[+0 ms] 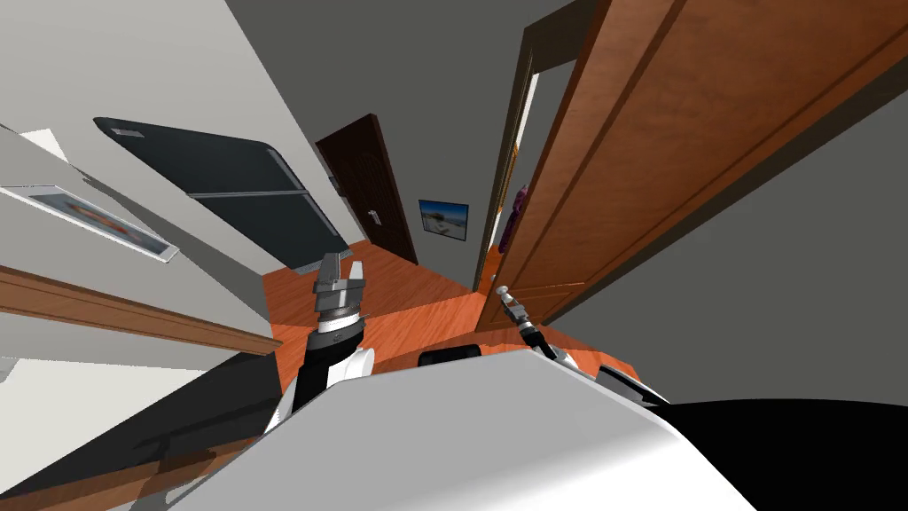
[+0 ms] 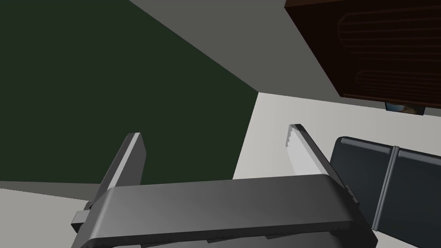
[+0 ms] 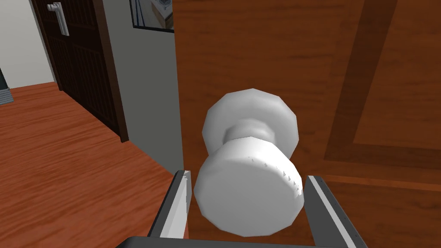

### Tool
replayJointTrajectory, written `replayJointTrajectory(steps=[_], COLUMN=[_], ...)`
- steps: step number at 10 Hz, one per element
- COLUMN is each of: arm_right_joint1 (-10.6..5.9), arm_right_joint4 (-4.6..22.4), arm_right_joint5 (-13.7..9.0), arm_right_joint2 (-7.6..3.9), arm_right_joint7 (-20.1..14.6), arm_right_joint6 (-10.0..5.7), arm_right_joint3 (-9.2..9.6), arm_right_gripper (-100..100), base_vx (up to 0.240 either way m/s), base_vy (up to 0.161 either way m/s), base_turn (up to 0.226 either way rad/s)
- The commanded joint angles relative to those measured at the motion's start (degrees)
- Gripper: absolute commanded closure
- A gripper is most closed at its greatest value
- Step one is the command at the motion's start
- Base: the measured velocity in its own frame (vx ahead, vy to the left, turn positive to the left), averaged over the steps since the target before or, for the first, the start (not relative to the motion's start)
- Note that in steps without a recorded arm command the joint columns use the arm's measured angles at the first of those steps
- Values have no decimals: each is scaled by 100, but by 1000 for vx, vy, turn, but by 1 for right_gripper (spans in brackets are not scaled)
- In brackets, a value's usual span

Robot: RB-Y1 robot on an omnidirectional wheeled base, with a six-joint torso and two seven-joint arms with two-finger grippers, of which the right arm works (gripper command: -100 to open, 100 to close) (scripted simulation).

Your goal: Pull the door open

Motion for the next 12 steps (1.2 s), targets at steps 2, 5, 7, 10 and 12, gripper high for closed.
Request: replayJointTrajectory(steps=[2, 5, 7, 10, 12], arm_right_joint1=[146, 216, 233, 503, 549], arm_right_joint4=[29, 77, 45, -31, -40], arm_right_joint5=[36, 63, 53, 226, 257], arm_right_joint2=[-141, -235, -248, -411, -439], arm_right_joint7=[-153, -268, -259, -341, -357], arm_right_joint6=[-242, -418, -398, -833, -913], arm_right_joint3=[152, 258, 243, 517, 564], arm_right_gripper=[100, 100, 100, 100, 100], base_vx=[-219, -122, -131, -141, -102], base_vy=[-94, -17, -45, -89, -49], base_turn=[144, 57, 92, 49, 2])
